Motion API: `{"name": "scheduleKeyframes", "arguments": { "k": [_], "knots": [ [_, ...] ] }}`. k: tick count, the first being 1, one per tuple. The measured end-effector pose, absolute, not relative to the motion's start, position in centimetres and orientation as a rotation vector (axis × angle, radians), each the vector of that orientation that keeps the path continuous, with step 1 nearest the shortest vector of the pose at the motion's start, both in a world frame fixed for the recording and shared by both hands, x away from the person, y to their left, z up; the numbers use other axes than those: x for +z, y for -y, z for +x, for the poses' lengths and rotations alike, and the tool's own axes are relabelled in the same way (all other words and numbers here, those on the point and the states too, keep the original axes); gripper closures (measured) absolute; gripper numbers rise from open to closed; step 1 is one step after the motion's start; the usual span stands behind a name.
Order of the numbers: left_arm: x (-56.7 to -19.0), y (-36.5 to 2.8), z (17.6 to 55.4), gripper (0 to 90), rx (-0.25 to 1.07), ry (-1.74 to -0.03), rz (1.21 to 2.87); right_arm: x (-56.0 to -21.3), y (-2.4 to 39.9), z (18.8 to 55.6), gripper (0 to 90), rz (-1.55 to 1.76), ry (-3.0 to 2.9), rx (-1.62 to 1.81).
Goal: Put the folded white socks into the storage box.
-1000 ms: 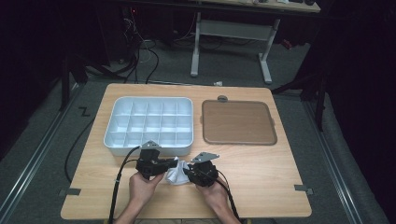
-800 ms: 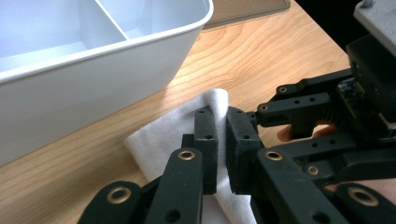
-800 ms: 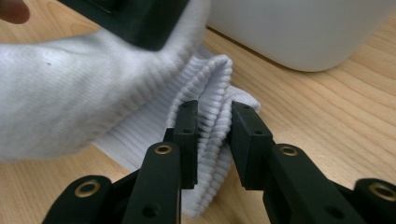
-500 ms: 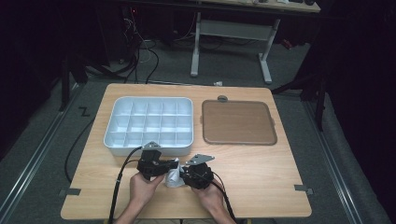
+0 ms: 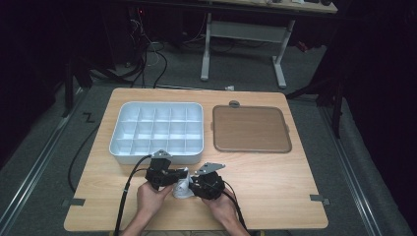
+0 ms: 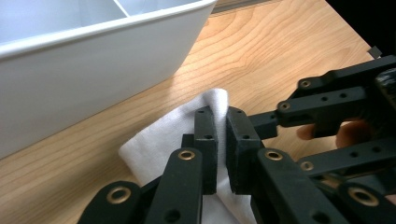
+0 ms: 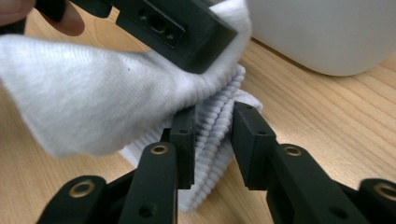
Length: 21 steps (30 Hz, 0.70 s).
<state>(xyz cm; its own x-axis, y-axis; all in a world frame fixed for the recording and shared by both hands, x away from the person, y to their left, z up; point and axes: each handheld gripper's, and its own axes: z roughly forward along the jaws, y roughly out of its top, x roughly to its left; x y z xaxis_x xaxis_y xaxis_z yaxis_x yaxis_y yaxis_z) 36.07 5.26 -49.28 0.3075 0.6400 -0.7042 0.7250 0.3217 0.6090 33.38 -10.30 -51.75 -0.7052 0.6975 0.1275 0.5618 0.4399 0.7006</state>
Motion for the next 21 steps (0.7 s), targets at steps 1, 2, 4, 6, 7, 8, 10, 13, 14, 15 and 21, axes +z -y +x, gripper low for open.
{"name": "scheduleKeyframes", "arguments": {
  "k": [1,2,4,6,7,8,10,13,14,15,21],
  "knots": [
    [-49.3,-5.3,36.1,84.6,-0.084,-1.384,1.374,-51.7,10.5,33.3,69.8,1.101,-2.502,1.128],
    [-49.4,-5.3,36.1,84.6,-0.081,-1.387,1.376,-51.5,10.7,33.2,69.8,1.114,-2.495,1.137],
    [-49.6,-5.3,36.0,84.6,-0.077,-1.390,1.382,-51.2,11.2,32.8,69.9,1.128,-2.478,1.160],
    [-49.7,-5.2,36.0,84.6,-0.073,-1.390,1.384,-50.9,11.6,32.5,69.9,1.121,-2.465,1.175],
    [-49.8,-5.2,36.0,84.6,-0.070,-1.389,1.386,-50.8,11.8,32.4,69.7,1.115,-2.463,1.177],
    [-49.9,-5.1,36.0,84.6,-0.065,-1.387,1.391,-50.8,11.9,32.2,69.4,1.117,-2.462,1.178],
    [-50.0,-5.1,36.0,84.6,-0.059,-1.387,1.394,-50.8,12.0,31.9,68.6,1.111,-2.464,1.178],
    [-50.2,-5.0,36.0,84.5,-0.051,-1.388,1.393,-51.3,11.8,31.7,67.6,1.103,-2.477,1.171],
    [-50.2,-5.0,36.1,84.5,-0.051,-1.388,1.392,-51.4,11.7,31.7,67.0,1.109,-2.480,1.161],
    [-50.2,-5.0,36.1,84.4,-0.050,-1.387,1.390,-51.7,11.6,31.7,65.9,1.107,-2.484,1.147],
    [-50.4,-4.9,36.3,84.3,-0.027,-1.380,1.389,-52.5,11.3,31.9,65.4,1.086,-2.494,1.100]
  ]
}}
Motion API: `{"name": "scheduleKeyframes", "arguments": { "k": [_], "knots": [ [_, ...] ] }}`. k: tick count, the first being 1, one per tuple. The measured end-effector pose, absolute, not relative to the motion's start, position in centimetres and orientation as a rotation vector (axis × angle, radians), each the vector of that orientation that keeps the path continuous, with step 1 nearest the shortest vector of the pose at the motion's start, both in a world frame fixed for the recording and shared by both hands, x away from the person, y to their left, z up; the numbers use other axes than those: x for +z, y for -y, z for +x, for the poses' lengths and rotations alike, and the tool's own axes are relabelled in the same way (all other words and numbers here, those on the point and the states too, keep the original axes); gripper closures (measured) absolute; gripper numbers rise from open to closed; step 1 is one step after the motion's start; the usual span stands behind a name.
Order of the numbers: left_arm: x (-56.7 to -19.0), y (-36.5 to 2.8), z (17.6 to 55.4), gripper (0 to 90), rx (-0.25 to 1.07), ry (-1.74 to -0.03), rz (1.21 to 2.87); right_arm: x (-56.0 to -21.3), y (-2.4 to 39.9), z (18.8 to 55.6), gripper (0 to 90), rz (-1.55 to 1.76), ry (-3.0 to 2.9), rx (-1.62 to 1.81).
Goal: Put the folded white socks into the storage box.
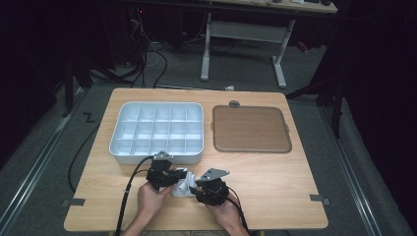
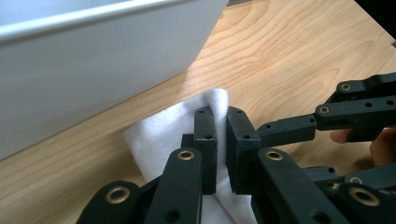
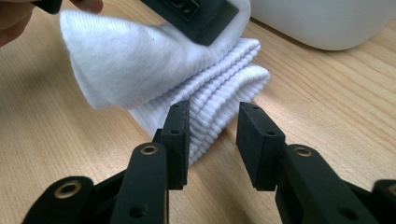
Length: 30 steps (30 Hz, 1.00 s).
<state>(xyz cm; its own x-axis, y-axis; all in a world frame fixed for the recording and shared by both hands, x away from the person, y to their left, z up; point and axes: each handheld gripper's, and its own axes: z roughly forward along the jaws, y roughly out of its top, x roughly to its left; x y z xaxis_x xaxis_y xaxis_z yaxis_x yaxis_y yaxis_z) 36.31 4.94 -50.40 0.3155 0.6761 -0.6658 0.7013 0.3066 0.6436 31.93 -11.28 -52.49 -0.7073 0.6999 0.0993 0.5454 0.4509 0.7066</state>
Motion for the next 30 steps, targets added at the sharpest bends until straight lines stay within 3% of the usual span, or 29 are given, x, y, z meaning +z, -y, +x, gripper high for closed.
{"name": "scheduleKeyframes", "arguments": {
  "k": [19,25,27,30],
  "knots": [
    [-51.3,-3.7,37.4,83.6,0.085,-1.346,1.473,-52.9,11.1,33.4,65.9,1.059,-2.479,1.085],
    [-51.3,-3.8,37.7,83.4,0.065,-1.358,1.484,-53.0,11.2,33.3,65.9,1.074,-2.473,1.093],
    [-51.1,-3.9,37.7,81.2,0.050,-1.358,1.479,-52.9,11.2,33.2,65.9,1.071,-2.471,1.098],
    [-50.7,-4.1,37.7,71.1,0.027,-1.363,1.455,-52.5,11.3,33.2,65.4,1.069,-2.469,1.103]
  ]
}}
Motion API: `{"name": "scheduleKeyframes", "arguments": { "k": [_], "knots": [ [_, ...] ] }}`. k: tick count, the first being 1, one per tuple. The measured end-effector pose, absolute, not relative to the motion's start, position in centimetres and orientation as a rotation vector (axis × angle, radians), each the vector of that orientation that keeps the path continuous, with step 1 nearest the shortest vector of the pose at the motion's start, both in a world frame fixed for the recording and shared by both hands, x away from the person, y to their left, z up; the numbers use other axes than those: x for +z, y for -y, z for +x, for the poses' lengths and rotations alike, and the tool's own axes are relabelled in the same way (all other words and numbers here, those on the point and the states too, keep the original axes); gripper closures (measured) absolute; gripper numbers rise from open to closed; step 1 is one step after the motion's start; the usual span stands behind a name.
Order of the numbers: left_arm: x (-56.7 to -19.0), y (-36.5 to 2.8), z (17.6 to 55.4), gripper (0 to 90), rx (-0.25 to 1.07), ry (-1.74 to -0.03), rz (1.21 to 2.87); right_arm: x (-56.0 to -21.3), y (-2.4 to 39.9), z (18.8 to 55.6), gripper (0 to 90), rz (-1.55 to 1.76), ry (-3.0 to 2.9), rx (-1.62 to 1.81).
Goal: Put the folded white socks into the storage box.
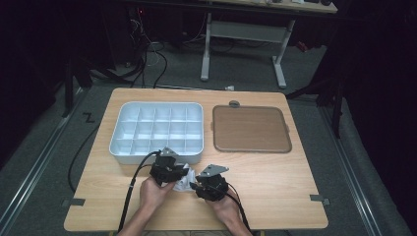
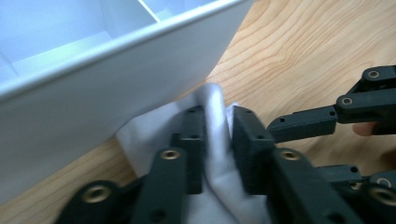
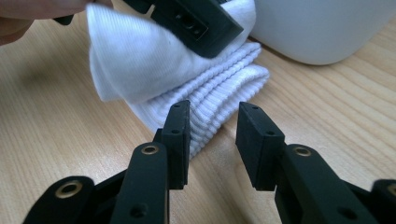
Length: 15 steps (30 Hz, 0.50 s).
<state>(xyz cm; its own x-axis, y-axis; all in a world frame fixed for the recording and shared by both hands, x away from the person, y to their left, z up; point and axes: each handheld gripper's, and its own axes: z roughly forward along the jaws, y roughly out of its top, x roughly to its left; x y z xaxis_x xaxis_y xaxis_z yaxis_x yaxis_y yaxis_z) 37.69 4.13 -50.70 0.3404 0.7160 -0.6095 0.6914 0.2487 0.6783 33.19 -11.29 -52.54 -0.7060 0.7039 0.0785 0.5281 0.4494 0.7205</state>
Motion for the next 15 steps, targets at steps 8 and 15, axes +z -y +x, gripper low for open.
{"name": "scheduleKeyframes", "arguments": {
  "k": [8,15],
  "knots": [
    [-49.2,-4.9,37.0,52.2,0.006,-1.337,1.398,-51.6,12.4,33.1,65.8,1.122,-2.443,1.139],
    [-47.7,-6.8,36.2,47.4,0.011,-1.323,1.315,-50.7,13.3,32.5,72.2,1.134,-2.412,1.185]
  ]
}}
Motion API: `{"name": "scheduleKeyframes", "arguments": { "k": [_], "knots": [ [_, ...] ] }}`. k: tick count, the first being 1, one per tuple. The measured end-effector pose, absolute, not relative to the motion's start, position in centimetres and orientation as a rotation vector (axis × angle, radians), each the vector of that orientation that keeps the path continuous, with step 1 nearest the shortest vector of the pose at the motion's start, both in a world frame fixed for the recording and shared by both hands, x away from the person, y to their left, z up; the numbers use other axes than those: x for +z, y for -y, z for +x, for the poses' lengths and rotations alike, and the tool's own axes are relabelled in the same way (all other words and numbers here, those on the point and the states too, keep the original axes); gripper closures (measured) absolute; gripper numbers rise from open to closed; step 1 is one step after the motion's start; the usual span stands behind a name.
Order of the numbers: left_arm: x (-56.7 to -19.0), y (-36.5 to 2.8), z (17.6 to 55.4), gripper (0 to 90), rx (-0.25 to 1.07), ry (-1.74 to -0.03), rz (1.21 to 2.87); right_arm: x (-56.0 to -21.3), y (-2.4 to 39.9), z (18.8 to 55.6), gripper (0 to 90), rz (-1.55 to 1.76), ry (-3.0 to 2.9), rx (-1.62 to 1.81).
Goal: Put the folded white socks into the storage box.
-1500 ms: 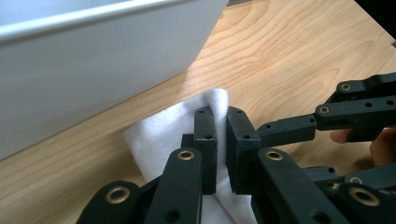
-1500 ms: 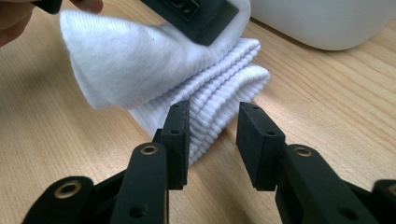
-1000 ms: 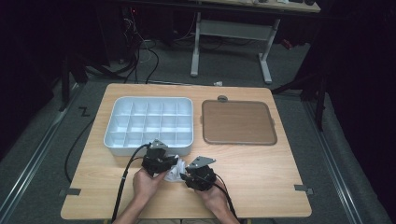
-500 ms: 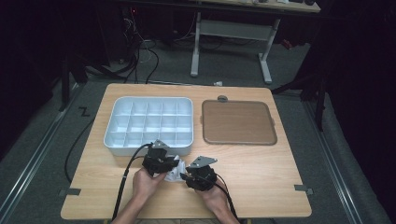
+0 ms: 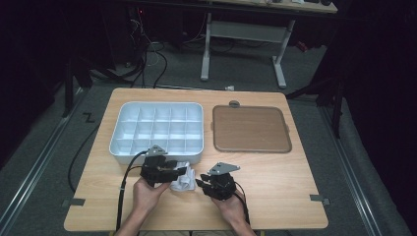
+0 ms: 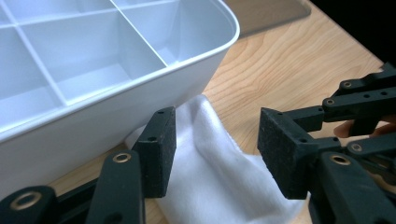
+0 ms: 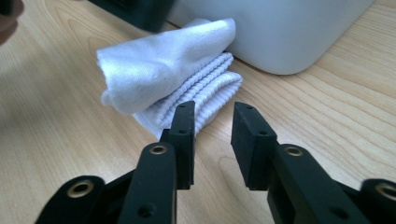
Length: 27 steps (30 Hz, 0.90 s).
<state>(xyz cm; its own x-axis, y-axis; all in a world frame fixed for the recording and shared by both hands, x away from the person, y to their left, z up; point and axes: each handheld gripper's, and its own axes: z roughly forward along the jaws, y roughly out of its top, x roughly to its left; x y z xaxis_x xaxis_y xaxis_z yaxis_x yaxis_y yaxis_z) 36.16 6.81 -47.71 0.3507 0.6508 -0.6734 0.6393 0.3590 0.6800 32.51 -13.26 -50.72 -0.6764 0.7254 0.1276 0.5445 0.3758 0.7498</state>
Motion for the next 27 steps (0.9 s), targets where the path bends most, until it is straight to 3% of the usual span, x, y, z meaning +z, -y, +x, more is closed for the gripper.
{"name": "scheduleKeyframes", "arguments": {
  "k": [7,18,27],
  "knots": [
    [-48.8,-8.5,35.1,47.5,0.034,-1.344,1.297,-48.8,13.4,32.0,77.5,1.097,-2.397,1.225],
    [-51.0,-8.0,34.3,47.7,0.067,-1.365,1.330,-46.1,9.8,32.5,77.1,0.960,-2.442,1.230],
    [-51.4,-7.6,34.1,48.3,0.086,-1.365,1.361,-47.7,7.7,33.4,75.2,0.974,-2.506,1.173]
  ]
}}
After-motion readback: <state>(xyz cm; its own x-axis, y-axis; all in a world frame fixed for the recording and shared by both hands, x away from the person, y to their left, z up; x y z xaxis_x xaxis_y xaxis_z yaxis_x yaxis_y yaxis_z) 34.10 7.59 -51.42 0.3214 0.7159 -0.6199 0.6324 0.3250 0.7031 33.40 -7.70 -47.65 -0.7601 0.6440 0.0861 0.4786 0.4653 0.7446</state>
